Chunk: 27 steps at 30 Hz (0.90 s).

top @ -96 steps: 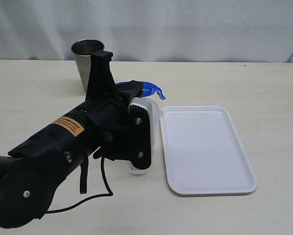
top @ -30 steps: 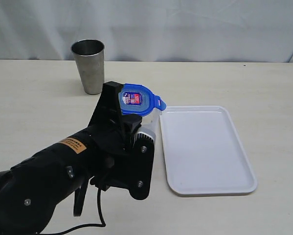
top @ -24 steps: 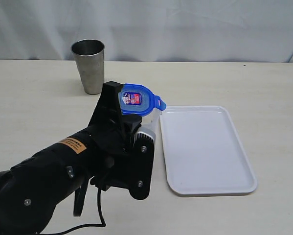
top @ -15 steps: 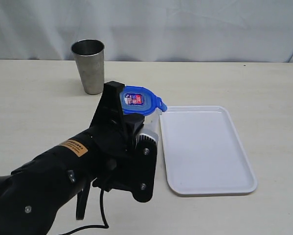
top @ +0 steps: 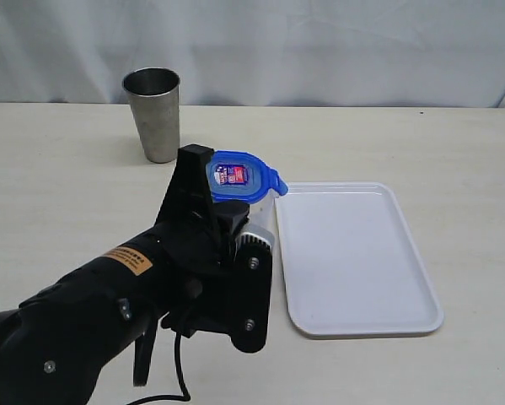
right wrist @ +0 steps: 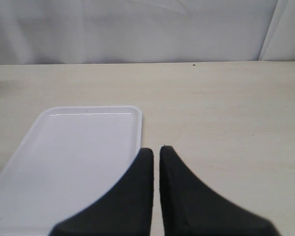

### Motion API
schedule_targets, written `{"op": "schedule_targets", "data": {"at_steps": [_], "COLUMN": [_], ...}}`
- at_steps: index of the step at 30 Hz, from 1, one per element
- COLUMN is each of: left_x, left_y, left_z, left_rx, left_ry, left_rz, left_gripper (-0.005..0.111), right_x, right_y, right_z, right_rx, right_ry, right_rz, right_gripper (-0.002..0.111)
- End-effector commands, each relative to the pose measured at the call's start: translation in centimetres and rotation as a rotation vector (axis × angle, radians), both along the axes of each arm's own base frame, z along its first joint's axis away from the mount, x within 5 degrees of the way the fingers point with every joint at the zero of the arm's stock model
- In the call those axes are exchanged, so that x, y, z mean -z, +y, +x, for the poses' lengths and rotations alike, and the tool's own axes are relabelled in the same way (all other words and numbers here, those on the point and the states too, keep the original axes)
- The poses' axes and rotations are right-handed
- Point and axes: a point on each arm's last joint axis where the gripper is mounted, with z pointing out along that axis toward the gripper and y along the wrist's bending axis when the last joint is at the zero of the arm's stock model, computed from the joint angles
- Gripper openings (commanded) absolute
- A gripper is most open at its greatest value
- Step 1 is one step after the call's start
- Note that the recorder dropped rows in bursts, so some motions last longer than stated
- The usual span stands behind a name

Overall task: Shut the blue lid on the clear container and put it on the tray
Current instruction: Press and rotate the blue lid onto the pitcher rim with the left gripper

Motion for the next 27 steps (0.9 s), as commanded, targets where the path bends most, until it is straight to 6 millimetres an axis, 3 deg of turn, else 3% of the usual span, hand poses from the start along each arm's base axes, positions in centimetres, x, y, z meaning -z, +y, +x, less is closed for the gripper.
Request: {"op": "schedule_targets", "data": {"at_steps": [1,22,27], "left_x": [0.0,-0.4,-0.2], "left_y": [0.0,-0.4,-0.1], "left_z": [-0.1,-1.0,-0.9], "left_rx": [-0.015,-0.030,-0.041], "left_ry": [0.010,-0.013,-0.021], "left_rz": [-0.020,-0.066,-0.002], "left_gripper": [0.000,0.000,0.000], "right_x": [0.1,0.1,0.1], "right_y": [0.0,0.0,0.0], "right_z": [0.0,0.0,0.0], "right_rx": [0.000,0.000,0.000], "right_ry": [0.001,0.001,0.001], "right_rz": [0.000,0.000,0.000], "right_gripper": [0.005,0.005,0.005]}}
